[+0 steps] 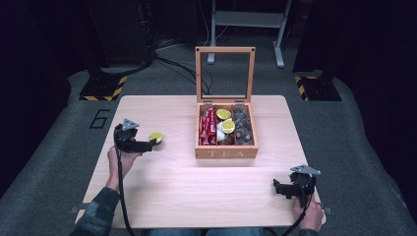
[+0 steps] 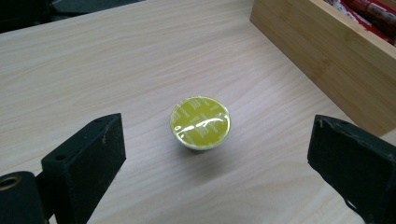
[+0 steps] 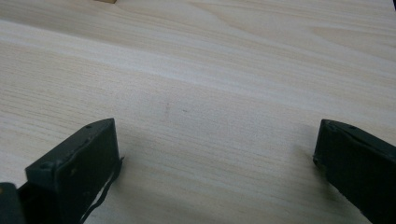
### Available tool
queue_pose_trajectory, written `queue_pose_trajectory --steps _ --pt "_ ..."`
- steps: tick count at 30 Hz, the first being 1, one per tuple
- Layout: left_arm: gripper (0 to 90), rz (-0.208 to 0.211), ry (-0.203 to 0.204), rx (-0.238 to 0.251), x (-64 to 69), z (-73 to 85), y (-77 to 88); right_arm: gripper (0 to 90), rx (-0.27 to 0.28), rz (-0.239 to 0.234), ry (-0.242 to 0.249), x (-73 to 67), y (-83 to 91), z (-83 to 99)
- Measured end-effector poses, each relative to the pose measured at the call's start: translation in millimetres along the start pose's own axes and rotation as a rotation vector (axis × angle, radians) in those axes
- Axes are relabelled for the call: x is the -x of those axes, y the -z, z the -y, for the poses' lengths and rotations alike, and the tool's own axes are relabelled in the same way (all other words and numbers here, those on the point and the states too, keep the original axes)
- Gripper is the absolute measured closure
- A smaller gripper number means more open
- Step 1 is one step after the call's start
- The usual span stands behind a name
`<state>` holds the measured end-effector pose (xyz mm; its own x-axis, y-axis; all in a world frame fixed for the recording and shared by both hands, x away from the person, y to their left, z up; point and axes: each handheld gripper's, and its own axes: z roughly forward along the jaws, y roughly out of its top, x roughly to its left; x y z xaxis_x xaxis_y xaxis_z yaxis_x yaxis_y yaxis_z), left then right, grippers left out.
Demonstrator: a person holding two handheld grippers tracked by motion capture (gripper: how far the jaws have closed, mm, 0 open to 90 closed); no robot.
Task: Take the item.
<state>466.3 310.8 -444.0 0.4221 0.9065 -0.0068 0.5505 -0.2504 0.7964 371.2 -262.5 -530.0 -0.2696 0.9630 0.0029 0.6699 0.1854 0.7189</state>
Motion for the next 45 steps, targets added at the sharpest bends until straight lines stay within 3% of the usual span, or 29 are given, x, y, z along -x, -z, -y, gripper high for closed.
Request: queue_pose_trajectory --steps 9,21,29,37,42,45 --pt "0.9 -0.014 -0.005 0.021 -1.8 24.2 35.8 0.0 -0.003 -0.001 -0.002 -0.4 0.1 0.0" --pt "0.0 -0.043 0.008 0.022 -5.6 66.4 60.4 0.0 -0.002 0.0 -0.003 -0.4 0.1 0.0" --pt "0.0 -0.066 0.049 0.005 -12.2 105.9 65.7 0.0 -0.003 0.0 -0.002 -0.4 0.1 0.0" --pt "0.0 -0.084 0.079 -0.054 -15.7 143.2 60.7 0.0 -0.003 0.0 -0.002 -0.4 0.1 0.0" --pt "0.0 -0.08 0.088 -0.076 -15.8 151.2 55.9 0.0 -0.002 0.0 -0.004 -0.4 0.1 0.0" --pt "0.0 -0.09 0.067 -0.091 -14.0 150.0 54.1 0.0 -0.003 0.0 -0.003 -0.5 0.1 0.0"
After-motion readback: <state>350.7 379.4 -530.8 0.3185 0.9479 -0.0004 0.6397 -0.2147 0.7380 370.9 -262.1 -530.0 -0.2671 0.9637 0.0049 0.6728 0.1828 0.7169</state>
